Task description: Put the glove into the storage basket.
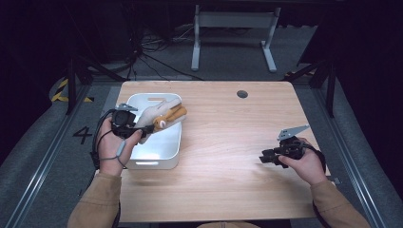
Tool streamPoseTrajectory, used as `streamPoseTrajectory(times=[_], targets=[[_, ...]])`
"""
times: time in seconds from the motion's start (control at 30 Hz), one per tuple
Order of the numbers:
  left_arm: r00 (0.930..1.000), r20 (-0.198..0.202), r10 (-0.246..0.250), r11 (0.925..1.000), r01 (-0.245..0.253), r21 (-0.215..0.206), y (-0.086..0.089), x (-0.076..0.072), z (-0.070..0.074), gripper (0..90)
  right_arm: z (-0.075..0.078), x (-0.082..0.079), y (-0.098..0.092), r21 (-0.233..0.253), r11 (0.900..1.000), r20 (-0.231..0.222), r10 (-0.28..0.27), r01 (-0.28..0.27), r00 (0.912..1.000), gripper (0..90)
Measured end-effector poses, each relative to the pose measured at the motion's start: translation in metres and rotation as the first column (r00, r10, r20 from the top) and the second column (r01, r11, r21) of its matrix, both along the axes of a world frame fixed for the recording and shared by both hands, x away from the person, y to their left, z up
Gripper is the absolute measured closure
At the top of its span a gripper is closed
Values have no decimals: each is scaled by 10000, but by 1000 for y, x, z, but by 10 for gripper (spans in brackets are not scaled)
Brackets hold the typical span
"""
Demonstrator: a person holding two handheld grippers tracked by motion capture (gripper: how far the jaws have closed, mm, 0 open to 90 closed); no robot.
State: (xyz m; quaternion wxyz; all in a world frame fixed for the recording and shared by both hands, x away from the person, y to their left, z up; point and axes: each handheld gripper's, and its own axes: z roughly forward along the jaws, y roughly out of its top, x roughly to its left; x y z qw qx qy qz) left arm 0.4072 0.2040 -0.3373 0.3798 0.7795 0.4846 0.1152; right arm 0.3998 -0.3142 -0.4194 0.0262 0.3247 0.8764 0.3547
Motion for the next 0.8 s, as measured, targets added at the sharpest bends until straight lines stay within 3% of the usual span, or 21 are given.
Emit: streamPoseTrajectory(times=[0.17,0.4,0.57,0.8], targets=[[9996,-224,172,9997,-169,168,0,2,-7,655,0,2,2,16,10000,0,45,-45,10000,643],[9968,-142,783,9969,-781,123,9,2,-10,653,-1,3,6,20,9999,-39,146,-146,9999,639],[9925,-362,1164,9932,-1165,-2,11,6,-17,652,-1,4,9,38,9998,-56,220,-220,9997,636],[9870,-846,1366,9906,-1368,25,2,16,-33,649,-2,6,13,69,9995,-97,313,-312,9995,628]])
